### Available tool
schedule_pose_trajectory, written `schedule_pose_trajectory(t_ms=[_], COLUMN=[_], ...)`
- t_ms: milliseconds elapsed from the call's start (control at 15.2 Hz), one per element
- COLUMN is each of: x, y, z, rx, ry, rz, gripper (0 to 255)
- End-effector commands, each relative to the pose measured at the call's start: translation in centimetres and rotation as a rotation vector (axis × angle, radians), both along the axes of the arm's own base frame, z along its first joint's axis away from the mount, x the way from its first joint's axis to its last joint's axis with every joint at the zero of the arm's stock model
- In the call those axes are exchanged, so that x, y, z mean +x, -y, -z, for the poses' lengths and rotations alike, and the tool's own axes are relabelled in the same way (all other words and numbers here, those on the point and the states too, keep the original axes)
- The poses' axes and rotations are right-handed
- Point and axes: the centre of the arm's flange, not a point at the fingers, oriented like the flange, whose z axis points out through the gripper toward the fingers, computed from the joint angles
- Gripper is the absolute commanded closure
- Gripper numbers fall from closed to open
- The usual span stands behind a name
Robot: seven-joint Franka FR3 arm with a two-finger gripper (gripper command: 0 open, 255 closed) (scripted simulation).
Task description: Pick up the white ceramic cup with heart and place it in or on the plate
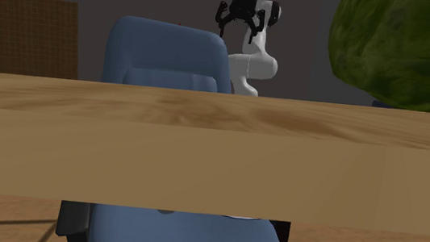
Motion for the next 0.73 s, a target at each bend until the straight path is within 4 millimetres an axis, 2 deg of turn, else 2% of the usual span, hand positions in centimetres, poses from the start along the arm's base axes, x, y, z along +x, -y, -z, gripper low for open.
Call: schedule_pose_trajectory(t_ms=[0, 660], x=[1.4, 8.0], y=[0.4, 2.5], z=[2.3, 13.7], rx=[0.002, 0.012], ry=[-0.001, -0.015], rz=[0.006, 0.036], gripper=[0, 0])
